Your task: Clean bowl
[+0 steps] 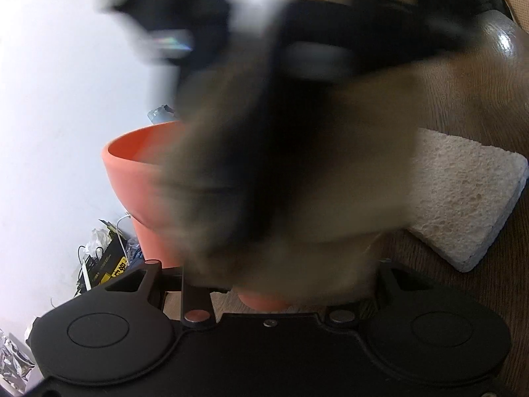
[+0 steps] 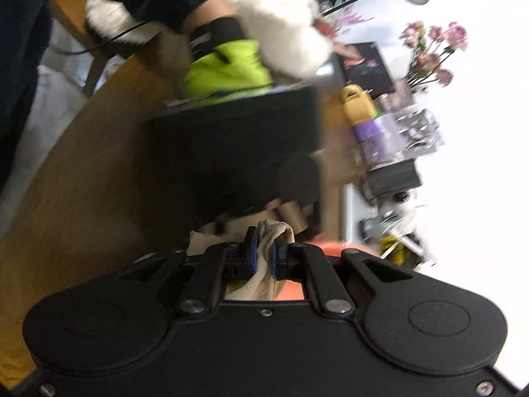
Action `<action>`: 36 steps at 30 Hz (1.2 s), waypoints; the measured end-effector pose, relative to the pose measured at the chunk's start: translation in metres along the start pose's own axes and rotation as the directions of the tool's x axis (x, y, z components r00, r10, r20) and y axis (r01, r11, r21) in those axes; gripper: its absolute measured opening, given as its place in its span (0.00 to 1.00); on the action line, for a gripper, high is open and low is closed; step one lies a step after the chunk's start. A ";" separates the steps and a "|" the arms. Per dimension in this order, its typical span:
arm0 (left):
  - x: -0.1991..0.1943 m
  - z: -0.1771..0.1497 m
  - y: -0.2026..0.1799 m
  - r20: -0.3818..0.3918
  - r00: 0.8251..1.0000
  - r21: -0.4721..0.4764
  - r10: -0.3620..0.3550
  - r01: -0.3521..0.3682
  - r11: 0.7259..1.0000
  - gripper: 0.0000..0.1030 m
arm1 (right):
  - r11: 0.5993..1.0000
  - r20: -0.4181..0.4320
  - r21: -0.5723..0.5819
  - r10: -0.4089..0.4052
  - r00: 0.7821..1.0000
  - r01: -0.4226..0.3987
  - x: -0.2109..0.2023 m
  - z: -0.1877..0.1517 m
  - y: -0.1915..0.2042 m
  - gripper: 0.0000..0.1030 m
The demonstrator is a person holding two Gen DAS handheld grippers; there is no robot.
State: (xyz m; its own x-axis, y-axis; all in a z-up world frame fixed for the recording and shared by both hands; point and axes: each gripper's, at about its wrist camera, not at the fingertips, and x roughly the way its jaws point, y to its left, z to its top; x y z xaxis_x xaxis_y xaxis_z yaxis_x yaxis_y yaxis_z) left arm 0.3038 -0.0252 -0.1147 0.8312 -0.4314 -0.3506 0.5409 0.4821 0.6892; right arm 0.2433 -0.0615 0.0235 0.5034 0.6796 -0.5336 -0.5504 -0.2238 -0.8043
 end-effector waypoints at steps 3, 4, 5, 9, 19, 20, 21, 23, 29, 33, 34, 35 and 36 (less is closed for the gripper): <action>0.000 0.000 0.000 -0.001 1.000 -0.002 -0.002 0.002 1.000 0.36 | 0.997 0.012 0.036 -0.070 0.997 0.070 0.008 0.000 -0.030 0.07; 0.000 0.000 0.000 -0.001 1.000 -0.003 -0.003 0.003 1.000 0.36 | 0.994 0.009 0.050 -0.096 0.995 0.095 0.009 -0.002 -0.039 0.07; 0.000 0.000 0.001 -0.002 1.000 -0.004 -0.004 0.004 1.000 0.36 | 0.991 0.006 0.065 -0.121 0.993 0.121 0.011 -0.004 -0.048 0.07; -0.001 0.000 0.001 -0.002 1.000 -0.004 -0.005 0.005 1.000 0.36 | 0.969 -0.054 0.144 -0.193 0.980 0.199 0.018 -0.033 -0.077 0.07; -0.004 -0.004 0.014 -0.015 1.000 -0.027 -0.021 0.021 0.999 0.36 | 0.875 -0.306 0.392 -0.167 0.937 0.284 0.036 -0.148 -0.084 0.07; -0.005 -0.003 0.015 -0.015 1.000 -0.027 -0.021 0.021 0.999 0.36 | 0.865 -0.322 0.414 -0.154 0.934 0.285 0.039 -0.157 -0.078 0.07; -0.004 -0.002 0.014 -0.016 1.000 -0.028 -0.022 0.021 0.999 0.36 | 0.850 -0.330 0.439 -0.148 0.932 0.290 0.042 -0.166 -0.075 0.07; -0.002 0.002 0.011 -0.018 1.000 -0.029 -0.021 0.020 0.999 0.36 | 0.817 -0.338 0.493 -0.137 0.931 0.300 0.049 -0.181 -0.072 0.07; -0.002 0.001 0.013 -0.027 0.999 -0.037 -0.018 0.017 0.999 0.37 | 0.773 -0.349 0.579 -0.053 0.936 0.259 0.071 -0.200 -0.060 0.39; -0.002 0.001 0.019 -0.036 0.999 -0.064 -0.028 0.026 0.998 0.37 | 0.770 -0.323 0.589 -0.052 0.945 0.244 0.063 -0.196 -0.049 0.75; -0.002 0.001 0.023 -0.038 0.998 -0.093 -0.045 0.041 0.995 0.37 | 0.770 -0.316 0.591 -0.051 0.947 0.239 0.059 -0.194 -0.046 0.75; -0.001 0.001 0.028 -0.041 0.997 -0.126 -0.064 0.058 0.990 0.37 | 0.771 -0.320 0.589 -0.054 0.946 0.243 0.056 -0.193 -0.045 0.75; 0.000 0.001 0.034 -0.044 0.996 -0.157 -0.080 0.073 0.985 0.37 | 0.772 -0.325 0.584 -0.058 0.944 0.249 0.053 -0.192 -0.044 0.77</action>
State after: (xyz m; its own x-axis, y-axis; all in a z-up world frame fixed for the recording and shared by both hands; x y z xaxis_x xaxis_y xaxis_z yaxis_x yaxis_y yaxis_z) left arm 0.3223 -0.0096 -0.0911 0.7899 -0.4350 -0.4323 0.6132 0.5631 0.5539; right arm 0.4221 -0.1501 -0.0199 0.7237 0.4271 -0.5420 -0.6891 0.4046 -0.6012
